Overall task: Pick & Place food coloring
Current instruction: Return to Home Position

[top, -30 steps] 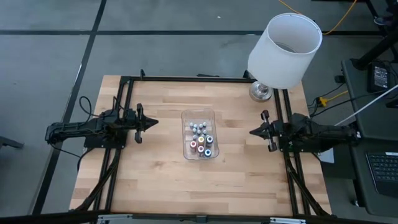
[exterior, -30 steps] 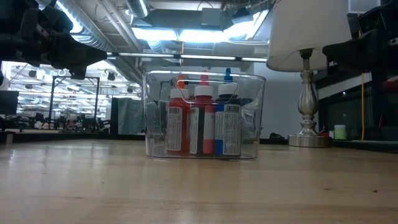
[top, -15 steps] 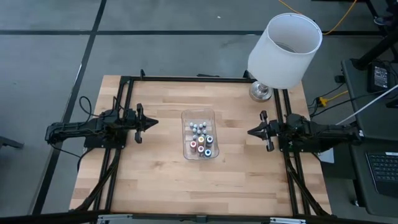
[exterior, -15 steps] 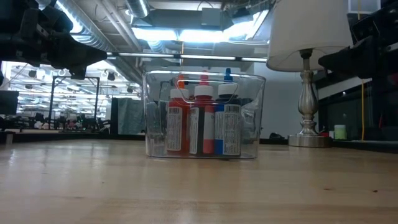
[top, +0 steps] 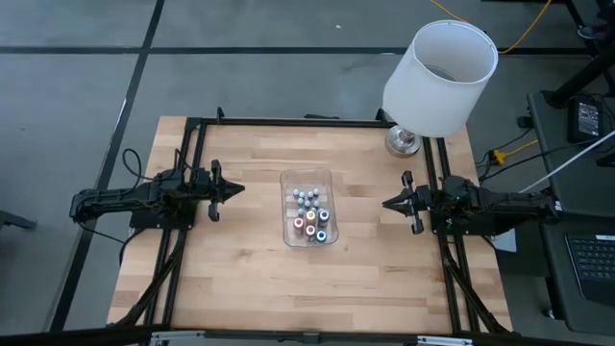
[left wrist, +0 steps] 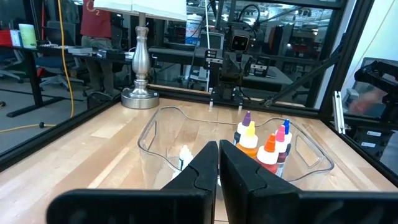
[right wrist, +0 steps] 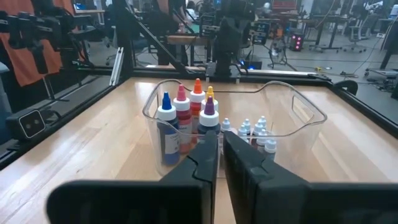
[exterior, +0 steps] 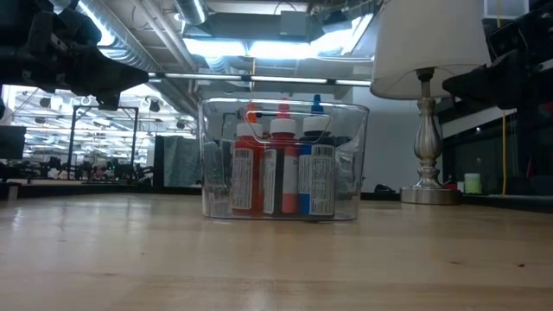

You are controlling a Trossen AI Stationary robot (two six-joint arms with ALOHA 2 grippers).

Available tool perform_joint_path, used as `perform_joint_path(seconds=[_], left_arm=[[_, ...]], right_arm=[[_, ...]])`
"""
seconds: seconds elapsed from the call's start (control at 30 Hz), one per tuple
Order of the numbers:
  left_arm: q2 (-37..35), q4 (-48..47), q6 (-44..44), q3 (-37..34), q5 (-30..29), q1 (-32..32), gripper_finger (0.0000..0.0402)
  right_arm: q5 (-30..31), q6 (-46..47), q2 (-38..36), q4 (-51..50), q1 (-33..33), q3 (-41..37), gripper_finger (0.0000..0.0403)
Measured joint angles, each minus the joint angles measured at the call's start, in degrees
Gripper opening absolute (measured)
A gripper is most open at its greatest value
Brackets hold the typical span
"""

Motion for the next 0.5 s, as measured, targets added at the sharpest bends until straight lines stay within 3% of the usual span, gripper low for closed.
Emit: perform_joint_path(seconds=[0.5], left_arm=[[0.0,0.0,0.0,0.0,0.0,0.0,0.0013]], right_arm=[[0.0,0.0,0.0,0.0,0.0,0.0,0.0028]])
